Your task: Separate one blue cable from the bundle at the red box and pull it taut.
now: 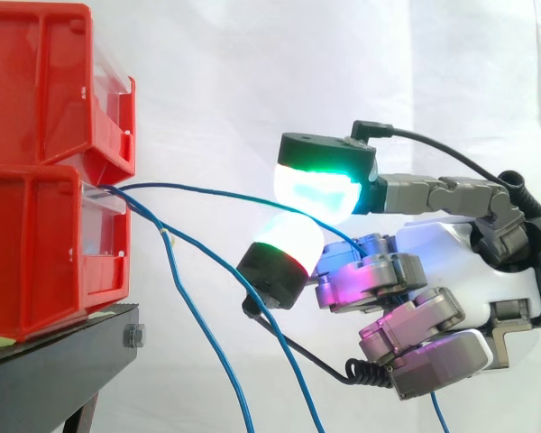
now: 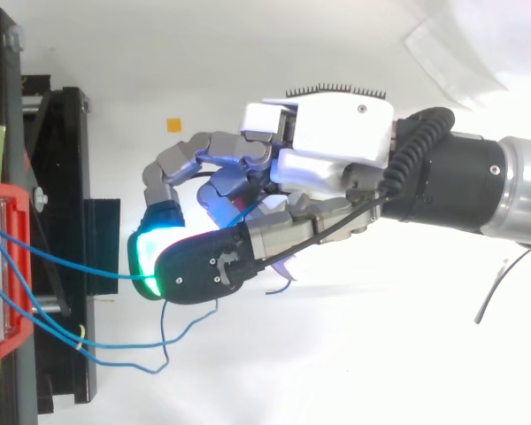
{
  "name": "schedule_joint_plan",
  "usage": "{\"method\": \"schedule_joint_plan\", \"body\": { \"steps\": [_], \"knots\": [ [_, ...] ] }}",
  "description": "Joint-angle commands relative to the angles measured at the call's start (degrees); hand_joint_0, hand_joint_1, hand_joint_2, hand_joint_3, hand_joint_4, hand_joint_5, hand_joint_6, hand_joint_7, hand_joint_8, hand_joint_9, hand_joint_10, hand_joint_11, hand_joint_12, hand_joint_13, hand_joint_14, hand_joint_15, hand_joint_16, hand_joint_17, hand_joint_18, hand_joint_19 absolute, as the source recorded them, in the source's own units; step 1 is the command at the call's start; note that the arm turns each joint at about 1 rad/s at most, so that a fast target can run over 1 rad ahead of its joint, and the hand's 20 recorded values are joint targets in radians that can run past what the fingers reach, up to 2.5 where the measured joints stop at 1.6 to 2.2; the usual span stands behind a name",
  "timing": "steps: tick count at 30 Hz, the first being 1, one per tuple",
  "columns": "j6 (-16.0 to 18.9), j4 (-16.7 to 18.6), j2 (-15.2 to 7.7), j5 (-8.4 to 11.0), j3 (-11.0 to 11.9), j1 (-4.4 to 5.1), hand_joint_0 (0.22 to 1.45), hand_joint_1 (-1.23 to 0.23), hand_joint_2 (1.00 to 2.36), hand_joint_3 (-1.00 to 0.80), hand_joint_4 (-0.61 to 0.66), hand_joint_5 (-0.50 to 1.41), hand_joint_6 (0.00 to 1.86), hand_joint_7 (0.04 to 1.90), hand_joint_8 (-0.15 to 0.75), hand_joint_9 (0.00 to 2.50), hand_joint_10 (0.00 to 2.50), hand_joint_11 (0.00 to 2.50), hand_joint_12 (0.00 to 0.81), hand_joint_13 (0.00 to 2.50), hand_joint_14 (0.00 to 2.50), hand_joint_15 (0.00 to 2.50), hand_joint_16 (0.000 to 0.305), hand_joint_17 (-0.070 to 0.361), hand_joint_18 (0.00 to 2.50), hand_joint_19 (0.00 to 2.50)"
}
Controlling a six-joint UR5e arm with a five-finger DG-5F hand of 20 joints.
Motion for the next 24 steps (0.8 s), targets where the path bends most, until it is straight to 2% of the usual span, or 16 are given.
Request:
{"method": "schedule_joint_plan", "body": {
  "steps": [1,24],
  "knots": [
    [0.0,-0.4,0.0,-0.07,0.0,0.02,0.59,-0.84,1.21,0.26,-0.31,-0.04,0.88,1.41,0.111,0.82,2.50,2.50,0.491,1.53,2.50,1.57,0.071,0.159,1.91,0.81],
    [-0.6,-0.4,0.0,0.20,0.0,0.11,0.58,-0.83,1.27,0.25,-0.33,-0.03,0.88,1.41,0.111,0.83,2.50,2.50,0.476,1.52,2.50,1.60,0.069,0.156,1.89,0.82]
  ]
}}
